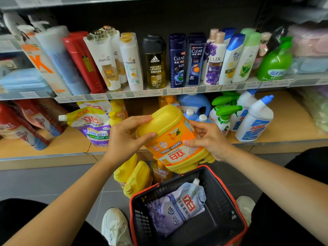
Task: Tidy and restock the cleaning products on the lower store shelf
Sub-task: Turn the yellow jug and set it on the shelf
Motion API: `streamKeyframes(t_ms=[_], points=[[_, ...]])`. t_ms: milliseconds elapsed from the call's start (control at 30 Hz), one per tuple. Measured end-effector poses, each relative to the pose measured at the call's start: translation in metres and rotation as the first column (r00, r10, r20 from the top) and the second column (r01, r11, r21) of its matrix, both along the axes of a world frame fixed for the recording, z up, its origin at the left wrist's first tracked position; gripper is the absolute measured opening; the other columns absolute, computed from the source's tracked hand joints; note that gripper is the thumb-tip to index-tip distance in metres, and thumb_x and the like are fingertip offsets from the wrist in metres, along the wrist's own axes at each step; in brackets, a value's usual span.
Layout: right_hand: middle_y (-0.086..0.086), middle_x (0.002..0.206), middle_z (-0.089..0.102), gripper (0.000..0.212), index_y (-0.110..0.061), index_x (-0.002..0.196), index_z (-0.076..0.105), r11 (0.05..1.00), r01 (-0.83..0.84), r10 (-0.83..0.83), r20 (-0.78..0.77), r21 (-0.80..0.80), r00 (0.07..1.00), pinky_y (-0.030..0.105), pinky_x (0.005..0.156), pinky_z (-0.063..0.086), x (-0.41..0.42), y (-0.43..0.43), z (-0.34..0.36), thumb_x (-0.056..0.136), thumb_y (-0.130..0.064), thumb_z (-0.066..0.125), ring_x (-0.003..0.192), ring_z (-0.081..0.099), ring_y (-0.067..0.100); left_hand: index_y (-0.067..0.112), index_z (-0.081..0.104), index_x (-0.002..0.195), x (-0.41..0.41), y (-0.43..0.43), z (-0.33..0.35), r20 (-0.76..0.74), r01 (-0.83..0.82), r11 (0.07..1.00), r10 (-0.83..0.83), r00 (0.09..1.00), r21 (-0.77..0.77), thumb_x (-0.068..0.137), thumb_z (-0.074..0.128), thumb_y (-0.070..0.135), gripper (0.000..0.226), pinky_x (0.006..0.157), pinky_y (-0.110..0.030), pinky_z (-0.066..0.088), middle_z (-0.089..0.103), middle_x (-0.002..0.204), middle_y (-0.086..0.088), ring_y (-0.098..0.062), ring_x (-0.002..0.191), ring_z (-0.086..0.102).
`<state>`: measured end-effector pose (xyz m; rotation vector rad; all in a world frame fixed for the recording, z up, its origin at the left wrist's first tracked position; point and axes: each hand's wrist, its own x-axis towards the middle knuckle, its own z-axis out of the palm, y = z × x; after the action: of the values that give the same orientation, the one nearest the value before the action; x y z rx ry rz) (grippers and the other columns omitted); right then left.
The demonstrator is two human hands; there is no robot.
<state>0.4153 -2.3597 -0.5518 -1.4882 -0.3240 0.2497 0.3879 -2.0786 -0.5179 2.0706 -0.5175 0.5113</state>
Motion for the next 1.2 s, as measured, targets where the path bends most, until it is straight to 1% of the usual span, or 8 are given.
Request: streamKeyframes(t_ms=[133, 267, 467, 567, 767, 1000, 1100, 1200], points=[[0.004, 0.113, 0.075, 0.069, -0.013, 0.126, 0.064, 0.998, 0.041, -0.037, -0.061, 0.054, 0.997, 0.032, 0.082, 0.060, 0.004, 0.000, -0.002, 0.061, -0.015, 0.087, 0.106, 0.071, 0.022, 0.017, 0.072, 0.119, 0.004, 0.003, -0.006, -0.207, -0.128, 0.988, 0.107, 0.972, -0.091, 0.087, 0.067, 0.042, 0.041, 0.087, -0.030, 0.058, 0.069, 0.117, 0.000, -0.010, 0.108, 0.065], [0.009, 0.114, 0.074, 0.079, -0.004, 0.135, 0.056, 0.993, 0.062, -0.050, -0.120, 0.100, 0.992, 0.035, 0.080, 0.060, 0.006, -0.001, 0.001, 0.062, -0.010, 0.085, 0.105, 0.071, 0.027, 0.024, 0.067, 0.125, 0.008, 0.001, -0.012, -0.365, -0.113, 0.955, 0.005, 0.931, -0.274, 0.093, 0.057, 0.042, 0.038, 0.074, -0.029, 0.060, 0.067, 0.122, -0.001, -0.018, 0.106, 0.068], [0.012, 0.113, 0.074, 0.060, -0.010, 0.124, 0.065, 0.987, 0.073, -0.051, -0.150, 0.144, 0.987, 0.037, 0.079, 0.060, 0.004, 0.001, 0.005, 0.066, -0.009, 0.081, 0.104, 0.071, 0.030, 0.027, 0.062, 0.131, 0.004, -0.001, -0.024, -0.211, -0.081, 0.947, 0.015, 0.977, -0.310, 0.097, 0.062, 0.012, 0.037, 0.090, -0.031, 0.059, 0.061, 0.135, -0.004, -0.018, 0.122, 0.063], [0.015, 0.115, 0.073, 0.059, -0.008, 0.126, 0.064, 0.980, 0.090, -0.060, -0.170, 0.175, 0.984, 0.042, 0.081, 0.060, 0.004, 0.003, 0.006, 0.068, -0.009, 0.080, 0.105, 0.070, 0.033, 0.022, 0.063, 0.133, 0.002, -0.006, -0.029, -0.145, -0.091, 0.959, 0.053, 0.988, -0.269, 0.090, 0.071, 0.000, 0.048, 0.092, -0.021, 0.056, 0.059, 0.141, -0.004, -0.008, 0.129, 0.057], [0.014, 0.116, 0.072, 0.051, -0.011, 0.122, 0.066, 0.968, 0.134, -0.090, -0.209, 0.211, 0.974, 0.044, 0.081, 0.060, 0.008, 0.005, 0.007, 0.073, -0.013, 0.079, 0.105, 0.070, 0.034, 0.020, 0.060, 0.137, -0.008, -0.013, -0.040, -0.288, -0.212, 0.955, 0.149, 0.946, -0.205, 0.083, 0.081, 0.006, 0.059, 0.075, -0.026, 0.060, 0.070, 0.109, 0.000, -0.015, 0.085, 0.071], [0.015, 0.116, 0.072, 0.051, -0.011, 0.123, 0.066, 0.947, 0.198, -0.132, -0.257, 0.253, 0.957, 0.049, 0.083, 0.059, 0.012, 0.015, 0.010, 0.075, -0.020, 0.079, 0.105, 0.070, 0.035, 0.024, 0.071, 0.114, -0.024, -0.031, -0.054, -0.731, -0.044, 0.975, -0.133, 0.669, -0.217, 0.079, 0.071, 0.049, 0.043, 0.082, -0.034, 0.057, 0.073, 0.110, -0.012, -0.014, 0.090, 0.069], [0.013, 0.117, 0.072, 0.050, -0.012, 0.124, 0.065, 0.940, 0.196, -0.117, -0.275, 0.280, 0.954, 0.044, 0.080, 0.060, 0.014, 0.019, 0.011, 0.076, -0.020, 0.078, 0.105, 0.070, 0.033, 0.016, 0.066, 0.120, -0.022, -0.034, -0.055, -0.819, -0.155, 0.924, -0.222, 0.530, -0.350, 0.081, 0.068, 0.050, 0.052, 0.094, -0.045, 0.057, 0.065, 0.125, -0.021, -0.018, 0.092, 0.061], [0.012, 0.119, 0.072, 0.051, -0.011, 0.127, 0.062, 0.924, 0.205, -0.097, -0.320, 0.323, 0.942, 0.042, 0.080, 0.060, 0.016, 0.021, 0.011, 0.078, -0.022, 0.074, 0.108, 0.070, 0.031, 0.016, 0.068, 0.119, -0.017, -0.029, -0.053, -0.815, -0.234, 0.831, -0.369, 0.446, -0.504, 0.084, 0.065, 0.047, 0.046, 0.105, -0.047, 0.052, 0.071, 0.125, -0.012, -0.025, 0.104, 0.060]])
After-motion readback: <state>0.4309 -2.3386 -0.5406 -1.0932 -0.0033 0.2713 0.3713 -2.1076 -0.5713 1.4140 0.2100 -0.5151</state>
